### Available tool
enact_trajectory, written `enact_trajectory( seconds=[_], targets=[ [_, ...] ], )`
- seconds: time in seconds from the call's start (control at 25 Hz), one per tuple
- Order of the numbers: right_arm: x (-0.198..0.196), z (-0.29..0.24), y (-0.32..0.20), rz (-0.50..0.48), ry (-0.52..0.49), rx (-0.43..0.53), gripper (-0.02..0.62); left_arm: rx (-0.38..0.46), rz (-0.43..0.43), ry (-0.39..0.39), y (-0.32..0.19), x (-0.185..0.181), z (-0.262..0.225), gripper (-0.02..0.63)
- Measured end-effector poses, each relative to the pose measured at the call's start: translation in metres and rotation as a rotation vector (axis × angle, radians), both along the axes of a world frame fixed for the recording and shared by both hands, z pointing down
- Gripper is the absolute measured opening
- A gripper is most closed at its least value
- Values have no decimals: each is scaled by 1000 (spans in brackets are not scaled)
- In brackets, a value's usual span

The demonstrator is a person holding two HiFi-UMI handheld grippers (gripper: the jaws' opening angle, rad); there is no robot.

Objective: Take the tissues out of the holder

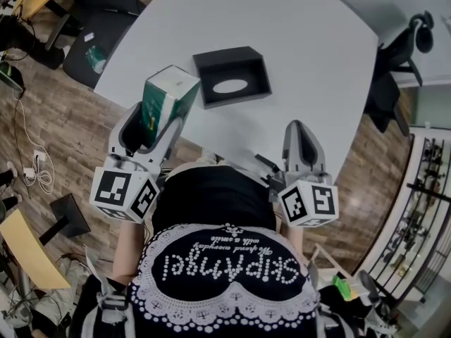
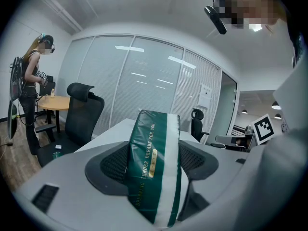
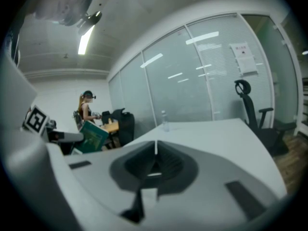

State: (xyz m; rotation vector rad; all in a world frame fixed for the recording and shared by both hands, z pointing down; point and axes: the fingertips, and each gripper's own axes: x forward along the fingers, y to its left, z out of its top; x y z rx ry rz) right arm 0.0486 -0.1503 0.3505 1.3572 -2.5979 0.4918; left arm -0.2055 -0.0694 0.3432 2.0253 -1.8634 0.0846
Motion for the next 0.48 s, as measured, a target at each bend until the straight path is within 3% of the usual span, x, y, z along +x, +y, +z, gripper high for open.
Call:
enact_trajectory(
  seconds=[0.48],
  targets=[
    [-1,0,0,-8,12,2,35,1,-1,1,-1,0,-1,337]
  ],
)
